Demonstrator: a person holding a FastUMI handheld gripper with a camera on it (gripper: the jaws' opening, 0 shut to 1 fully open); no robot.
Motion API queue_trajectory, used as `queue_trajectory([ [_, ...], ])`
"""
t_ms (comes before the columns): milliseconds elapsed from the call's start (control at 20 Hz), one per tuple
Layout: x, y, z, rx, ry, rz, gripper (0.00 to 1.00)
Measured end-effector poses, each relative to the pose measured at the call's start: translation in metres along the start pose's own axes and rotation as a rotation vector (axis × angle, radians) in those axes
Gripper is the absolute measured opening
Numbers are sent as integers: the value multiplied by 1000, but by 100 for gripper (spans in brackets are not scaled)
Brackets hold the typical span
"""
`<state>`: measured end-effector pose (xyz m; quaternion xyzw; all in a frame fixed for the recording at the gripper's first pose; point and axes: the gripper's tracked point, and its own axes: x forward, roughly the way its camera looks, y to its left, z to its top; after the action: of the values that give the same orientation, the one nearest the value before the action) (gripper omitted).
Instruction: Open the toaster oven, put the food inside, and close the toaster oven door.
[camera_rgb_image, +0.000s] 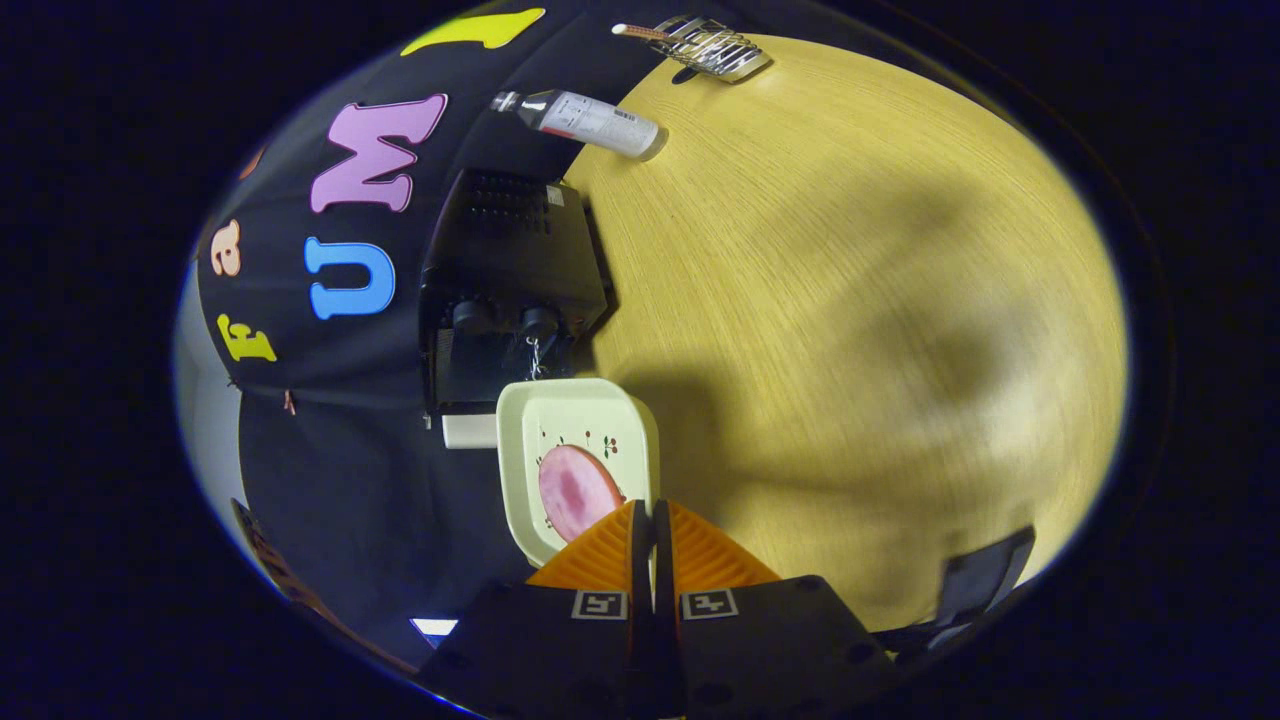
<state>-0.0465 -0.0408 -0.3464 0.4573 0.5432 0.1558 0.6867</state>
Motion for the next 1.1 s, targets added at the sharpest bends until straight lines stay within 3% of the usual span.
queue_trajectory([
  [350, 35, 63, -58, 69, -96, 15, 5],
  [600, 75, 88, -85, 116, -163, -31, 5],
  [1100, 157, 152, -73, 302, -332, -71, 5],
])
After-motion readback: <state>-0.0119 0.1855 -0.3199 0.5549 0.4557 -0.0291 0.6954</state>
